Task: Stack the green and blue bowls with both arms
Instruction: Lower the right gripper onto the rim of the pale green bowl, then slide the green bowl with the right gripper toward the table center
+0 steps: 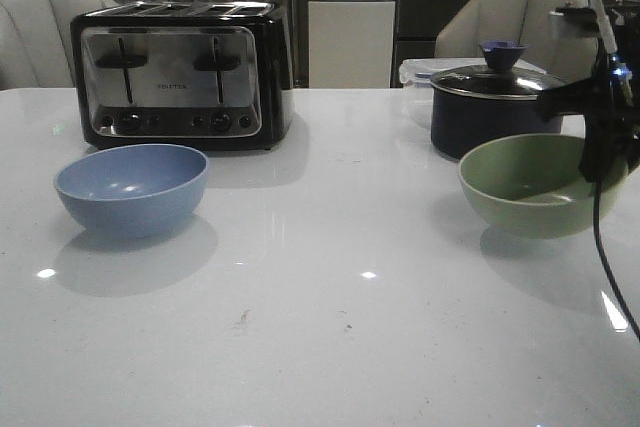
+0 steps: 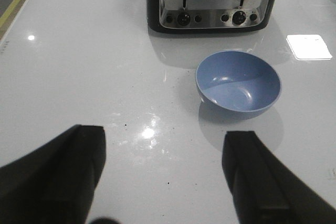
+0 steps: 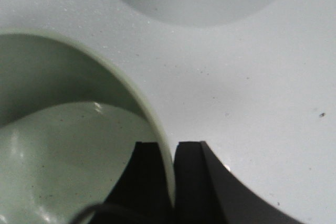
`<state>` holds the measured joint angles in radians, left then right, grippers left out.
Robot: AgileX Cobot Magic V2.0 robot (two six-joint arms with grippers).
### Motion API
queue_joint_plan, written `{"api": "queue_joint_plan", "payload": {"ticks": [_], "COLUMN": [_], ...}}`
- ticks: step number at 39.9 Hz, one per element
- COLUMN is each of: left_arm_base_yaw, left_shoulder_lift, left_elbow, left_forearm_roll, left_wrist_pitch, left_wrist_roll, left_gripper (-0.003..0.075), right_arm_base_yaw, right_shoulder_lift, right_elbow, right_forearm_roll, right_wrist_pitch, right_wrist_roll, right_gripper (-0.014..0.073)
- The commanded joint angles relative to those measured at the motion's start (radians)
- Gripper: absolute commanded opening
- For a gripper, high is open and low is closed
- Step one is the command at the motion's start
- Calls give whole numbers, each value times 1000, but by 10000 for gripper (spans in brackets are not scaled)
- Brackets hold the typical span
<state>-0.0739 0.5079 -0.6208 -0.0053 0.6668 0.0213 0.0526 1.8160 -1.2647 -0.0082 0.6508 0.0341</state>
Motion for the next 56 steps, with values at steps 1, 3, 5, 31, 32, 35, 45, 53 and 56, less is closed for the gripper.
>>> {"api": "queue_joint_plan", "payload": {"ticks": [1,3,5,31,32,35,45,53,56], "left_arm_base_yaw": [1,1,1,1,1,1,1,1,1], "left_shoulder_lift": [11,11,11,11,11,11,11,11,11], "left_elbow": [-27,-27,-27,-27,-27,-27,-27,-27,-27], "left_forearm_roll": [-7,-7,-7,-7,-7,-7,-7,-7,-7], "left_wrist_pitch": [-88,-88,-88,-88,-88,-88,-88,-88,-88], "left_wrist_roll": [-10,-10,-10,-10,-10,-10,-10,-10,-10], "left_gripper": [529,529,529,529,529,529,529,529,529], "right_arm_base_yaw": [56,112,177,478,478,478,524,568,568], "right_shoulder_lift": [-120,-154,-177,-64,-68,-85,-364,-698,-800], "right_elbow": [-29,-27,-15,204,204,204,306,470,510], "right_forearm_roll": [-9,1,13,202,201,192,49,56,64], "right_wrist_pitch": [-26,-12,-7,-263,-264,-267,-264,-211,-164], "right_wrist_roll": [-9,-9,-9,-9,-9,-9,-72,-138,-138], "right_gripper": [89,89,89,290,339,432,446,446,446]}}
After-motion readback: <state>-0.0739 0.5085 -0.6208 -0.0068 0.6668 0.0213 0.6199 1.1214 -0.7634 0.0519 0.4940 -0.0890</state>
